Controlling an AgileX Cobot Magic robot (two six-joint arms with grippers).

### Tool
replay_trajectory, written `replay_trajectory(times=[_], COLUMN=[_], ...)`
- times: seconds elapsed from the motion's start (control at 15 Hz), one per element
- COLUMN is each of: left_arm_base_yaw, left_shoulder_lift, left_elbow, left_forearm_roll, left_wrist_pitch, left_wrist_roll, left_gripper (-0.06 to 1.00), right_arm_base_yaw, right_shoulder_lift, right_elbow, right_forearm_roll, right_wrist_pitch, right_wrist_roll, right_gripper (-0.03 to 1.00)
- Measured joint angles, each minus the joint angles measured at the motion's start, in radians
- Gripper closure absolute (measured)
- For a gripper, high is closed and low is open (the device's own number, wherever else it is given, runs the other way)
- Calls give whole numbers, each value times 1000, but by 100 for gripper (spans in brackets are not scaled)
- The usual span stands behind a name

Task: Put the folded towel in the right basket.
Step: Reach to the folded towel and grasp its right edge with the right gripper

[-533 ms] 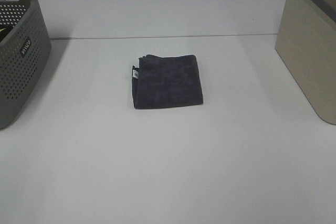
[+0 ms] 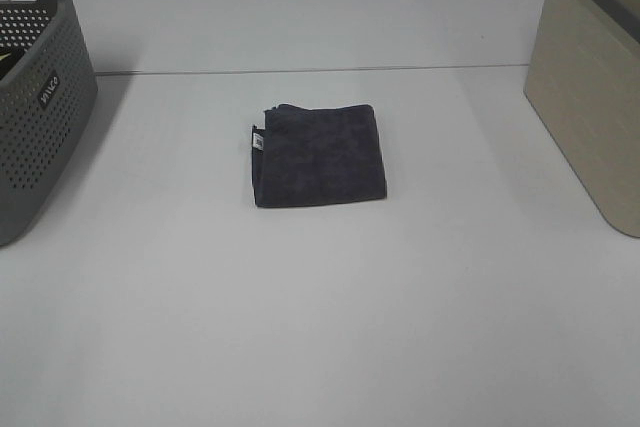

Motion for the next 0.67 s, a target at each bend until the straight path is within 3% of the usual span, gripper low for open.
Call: replay_trajectory(times=[0.67], left_arm_base_yaw=[0], left_shoulder_lift=[0], left_elbow=[0], left_forearm_roll=[0], left_wrist_pitch=[0], left_wrist_roll=[0], left_gripper=[-3], right_arm_base_yaw=[0], right_shoulder_lift=[0], right_elbow=[0], right_forearm_roll=[0], right_wrist_pitch=[0], right_wrist_roll=[0], right_gripper=[29])
